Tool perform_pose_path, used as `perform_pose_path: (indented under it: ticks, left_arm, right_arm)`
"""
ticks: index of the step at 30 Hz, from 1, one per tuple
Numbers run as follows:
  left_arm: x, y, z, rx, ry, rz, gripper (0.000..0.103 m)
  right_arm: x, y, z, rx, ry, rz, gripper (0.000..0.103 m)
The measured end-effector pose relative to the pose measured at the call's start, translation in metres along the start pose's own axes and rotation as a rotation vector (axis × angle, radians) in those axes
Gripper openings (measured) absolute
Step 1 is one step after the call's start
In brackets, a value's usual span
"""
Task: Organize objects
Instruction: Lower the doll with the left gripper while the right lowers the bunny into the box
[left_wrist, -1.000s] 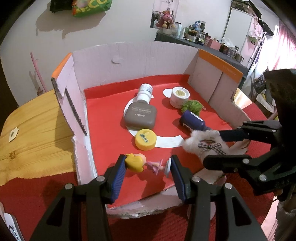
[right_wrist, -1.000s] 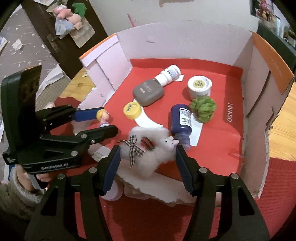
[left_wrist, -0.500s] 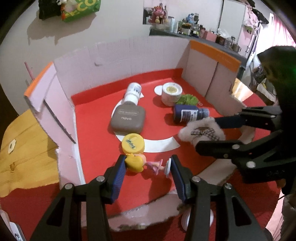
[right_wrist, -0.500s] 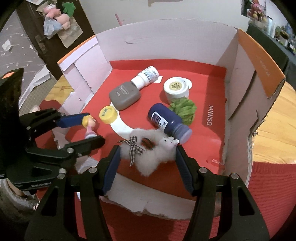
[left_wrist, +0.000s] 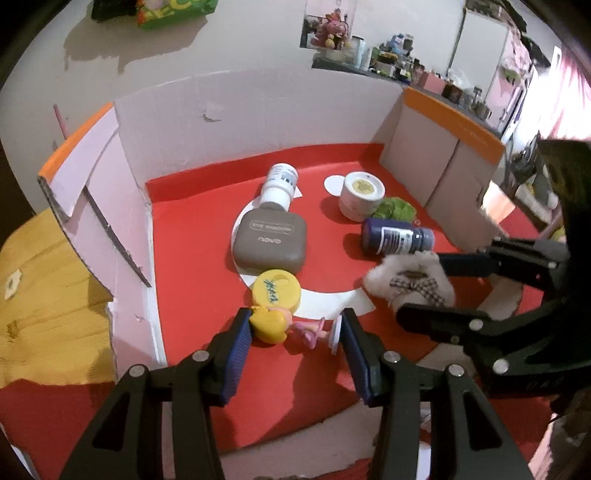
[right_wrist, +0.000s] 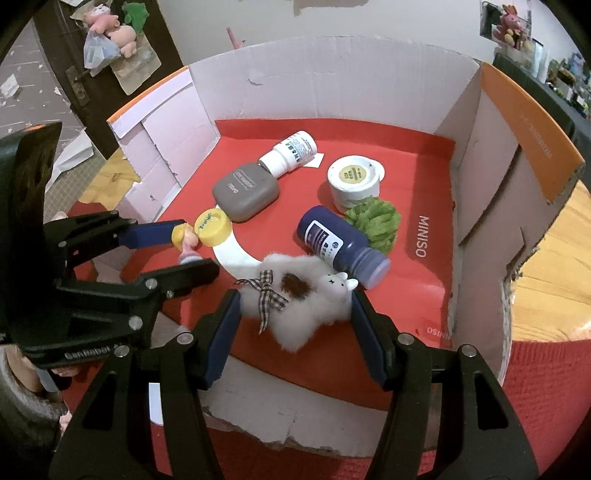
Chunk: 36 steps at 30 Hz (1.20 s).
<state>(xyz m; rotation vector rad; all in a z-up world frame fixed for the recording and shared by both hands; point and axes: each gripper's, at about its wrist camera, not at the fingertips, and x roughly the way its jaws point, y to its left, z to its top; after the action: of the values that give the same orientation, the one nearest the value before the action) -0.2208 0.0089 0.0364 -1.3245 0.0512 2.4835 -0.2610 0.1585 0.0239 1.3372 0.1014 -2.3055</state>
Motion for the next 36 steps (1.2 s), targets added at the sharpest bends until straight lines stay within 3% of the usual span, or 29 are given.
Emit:
perform_pose_path:
  ticks: [14, 28, 36]
  left_arm:
    - [0.014, -0.002, 0.007, -0.012, -0.017, 0.057, 0.051]
    - [0.015, -0.001, 0.008, -0.016, -0.014, 0.059, 0.051]
    - [0.014, -0.004, 0.007, -0.007, -0.013, 0.055, 0.058]
  right_arm:
    - [0.003, 0.007, -0.004, -0.033, -0.005, -0.039, 0.058]
    - [0.001, 0.006, -0.005, -0.030, -0.006, -0.033, 0.059]
    - [-0.001, 0.006, -0.005, -0.034, -0.009, -0.033, 0.060]
